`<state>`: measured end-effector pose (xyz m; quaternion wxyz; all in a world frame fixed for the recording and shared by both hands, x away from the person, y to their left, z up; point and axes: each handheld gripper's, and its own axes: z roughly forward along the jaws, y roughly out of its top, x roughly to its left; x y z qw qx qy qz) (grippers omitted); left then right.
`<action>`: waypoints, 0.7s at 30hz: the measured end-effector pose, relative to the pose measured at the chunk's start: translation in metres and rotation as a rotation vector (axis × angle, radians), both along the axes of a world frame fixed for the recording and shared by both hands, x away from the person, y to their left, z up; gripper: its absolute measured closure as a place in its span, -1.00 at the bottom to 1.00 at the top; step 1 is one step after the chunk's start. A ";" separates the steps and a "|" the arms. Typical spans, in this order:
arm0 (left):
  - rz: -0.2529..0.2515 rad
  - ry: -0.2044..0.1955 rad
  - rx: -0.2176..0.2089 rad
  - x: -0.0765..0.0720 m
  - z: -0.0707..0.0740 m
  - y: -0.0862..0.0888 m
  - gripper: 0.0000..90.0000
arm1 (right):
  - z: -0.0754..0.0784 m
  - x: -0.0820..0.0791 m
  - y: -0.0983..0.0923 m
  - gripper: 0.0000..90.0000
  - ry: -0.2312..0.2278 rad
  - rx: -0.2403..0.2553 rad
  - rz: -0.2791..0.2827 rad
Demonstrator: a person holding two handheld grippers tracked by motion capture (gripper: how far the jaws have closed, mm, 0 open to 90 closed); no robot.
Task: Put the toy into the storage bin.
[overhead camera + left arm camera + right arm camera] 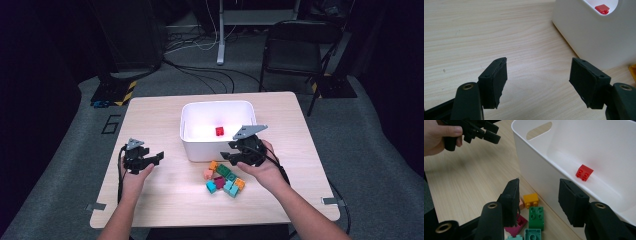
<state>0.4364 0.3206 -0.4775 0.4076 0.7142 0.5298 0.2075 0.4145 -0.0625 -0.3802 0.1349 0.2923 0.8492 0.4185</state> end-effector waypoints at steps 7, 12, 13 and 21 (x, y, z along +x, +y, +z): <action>0.000 0.002 -0.001 0.000 0.000 0.000 -0.33 | -0.025 -0.003 -0.005 0.17 0.022 -0.003 -0.013; 0.004 -0.002 0.000 0.000 -0.001 0.000 -0.33 | -0.043 -0.004 -0.009 0.19 0.029 -0.009 -0.028; 0.004 -0.003 0.001 0.000 -0.001 0.000 -0.33 | -0.045 -0.005 -0.009 0.19 0.033 -0.010 -0.033; 0.001 0.002 0.003 0.000 -0.001 0.000 -0.33 | -0.069 -0.005 -0.013 0.19 0.048 -0.030 -0.043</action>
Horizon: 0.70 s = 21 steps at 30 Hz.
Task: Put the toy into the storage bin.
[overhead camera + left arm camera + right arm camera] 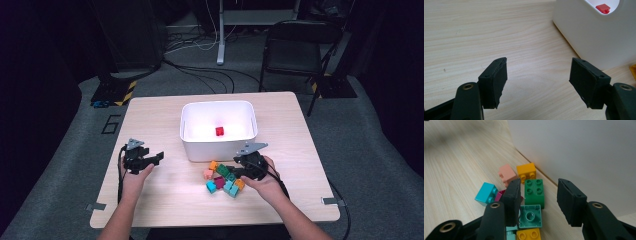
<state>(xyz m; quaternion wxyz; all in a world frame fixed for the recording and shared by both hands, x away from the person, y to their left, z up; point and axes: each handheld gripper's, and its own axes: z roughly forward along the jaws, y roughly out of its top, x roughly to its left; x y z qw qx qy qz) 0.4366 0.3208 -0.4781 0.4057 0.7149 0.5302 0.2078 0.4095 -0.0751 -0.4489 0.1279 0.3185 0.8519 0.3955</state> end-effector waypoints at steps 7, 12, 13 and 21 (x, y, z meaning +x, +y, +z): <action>0.000 0.001 0.000 0.000 0.000 0.000 -0.33 | -0.013 0.000 -0.001 0.20 0.005 -0.009 0.001; 0.000 0.002 0.001 0.000 0.000 0.000 -0.33 | -0.024 0.001 0.001 0.20 0.007 -0.022 0.001; 0.001 0.001 0.001 0.000 0.000 0.000 -0.33 | -0.027 0.000 0.001 0.20 0.012 -0.025 -0.002; 0.002 -0.001 0.002 0.000 0.000 0.000 -0.33 | -0.039 0.003 0.002 0.23 0.020 -0.053 -0.005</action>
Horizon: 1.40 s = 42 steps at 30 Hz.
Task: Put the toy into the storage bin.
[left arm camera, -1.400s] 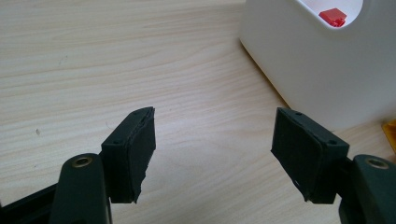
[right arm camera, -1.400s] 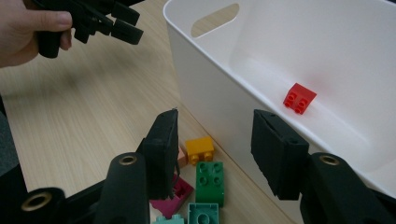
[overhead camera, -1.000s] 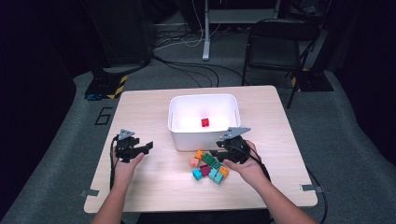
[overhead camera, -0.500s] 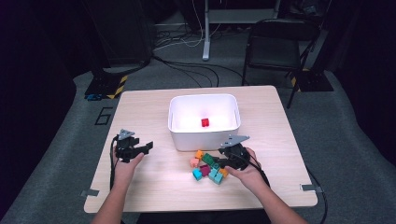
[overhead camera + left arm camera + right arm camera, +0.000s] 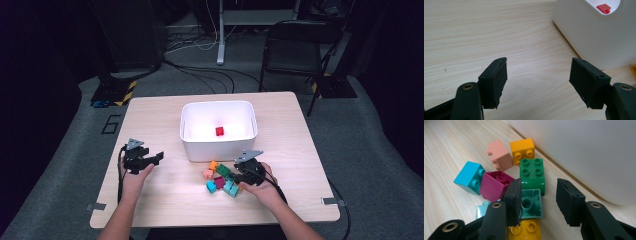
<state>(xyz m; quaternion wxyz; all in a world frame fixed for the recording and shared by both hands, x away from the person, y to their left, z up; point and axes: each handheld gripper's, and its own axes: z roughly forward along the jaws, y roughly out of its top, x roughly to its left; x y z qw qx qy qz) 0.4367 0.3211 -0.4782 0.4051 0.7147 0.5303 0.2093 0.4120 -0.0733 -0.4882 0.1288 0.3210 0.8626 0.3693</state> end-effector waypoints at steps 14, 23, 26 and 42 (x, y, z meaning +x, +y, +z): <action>0.008 0.000 -0.004 0.000 0.000 0.000 -0.33 | -0.012 0.005 -0.008 0.25 0.022 -0.018 -0.040; 0.008 0.000 -0.003 0.000 0.000 0.000 -0.33 | -0.010 0.005 -0.013 0.24 0.021 -0.002 -0.073; 0.007 0.001 -0.001 0.000 0.000 0.000 -0.33 | -0.007 0.003 -0.012 0.22 0.018 0.014 -0.059; 0.010 0.002 -0.003 0.000 0.000 0.000 -0.33 | -0.007 -0.002 -0.003 0.16 0.023 0.021 -0.019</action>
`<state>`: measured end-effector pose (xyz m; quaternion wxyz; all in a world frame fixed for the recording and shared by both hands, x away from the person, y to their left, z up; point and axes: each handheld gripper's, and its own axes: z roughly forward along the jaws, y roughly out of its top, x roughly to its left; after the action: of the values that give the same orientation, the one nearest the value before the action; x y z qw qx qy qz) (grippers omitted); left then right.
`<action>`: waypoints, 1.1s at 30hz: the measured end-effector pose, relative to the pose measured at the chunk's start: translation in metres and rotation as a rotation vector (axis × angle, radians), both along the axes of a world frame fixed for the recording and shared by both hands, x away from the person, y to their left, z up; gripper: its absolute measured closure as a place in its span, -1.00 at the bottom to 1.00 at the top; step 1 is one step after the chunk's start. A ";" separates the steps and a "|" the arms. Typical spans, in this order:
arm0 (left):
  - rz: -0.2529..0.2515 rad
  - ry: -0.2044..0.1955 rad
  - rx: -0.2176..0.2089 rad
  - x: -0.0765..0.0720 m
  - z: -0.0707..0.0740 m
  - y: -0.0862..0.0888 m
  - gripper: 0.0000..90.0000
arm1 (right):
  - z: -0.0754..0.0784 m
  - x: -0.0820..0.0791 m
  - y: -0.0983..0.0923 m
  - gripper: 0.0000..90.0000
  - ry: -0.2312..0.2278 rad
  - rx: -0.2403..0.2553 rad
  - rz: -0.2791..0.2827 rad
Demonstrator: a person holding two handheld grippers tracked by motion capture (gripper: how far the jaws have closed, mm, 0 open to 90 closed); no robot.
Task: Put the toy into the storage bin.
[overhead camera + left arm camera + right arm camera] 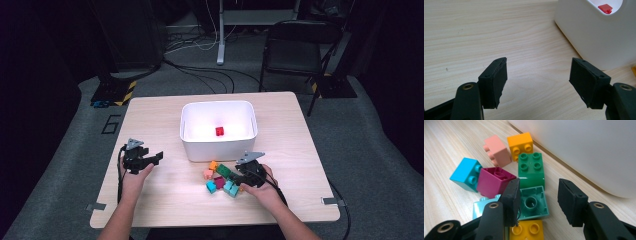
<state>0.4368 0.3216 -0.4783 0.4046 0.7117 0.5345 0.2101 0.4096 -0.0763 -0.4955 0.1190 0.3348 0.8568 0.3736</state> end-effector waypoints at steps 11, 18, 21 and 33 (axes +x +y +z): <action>0.002 0.002 0.001 0.000 0.000 0.000 -0.33 | -0.002 -0.001 0.002 0.16 0.001 -0.007 0.017; 0.002 0.002 0.001 0.000 0.000 0.000 -0.33 | -0.002 -0.004 0.007 0.15 0.004 -0.011 0.044; 0.001 0.001 0.001 0.000 0.000 0.000 -0.33 | -0.002 -0.004 0.007 0.14 0.008 -0.007 0.043; 0.000 0.002 0.002 0.000 0.000 0.000 -0.33 | -0.007 -0.005 0.010 0.13 0.020 -0.036 0.049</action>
<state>0.4369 0.3213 -0.4787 0.4033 0.7125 0.5344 0.2100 0.4046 -0.0664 -0.5025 0.1071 0.3153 0.8725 0.3576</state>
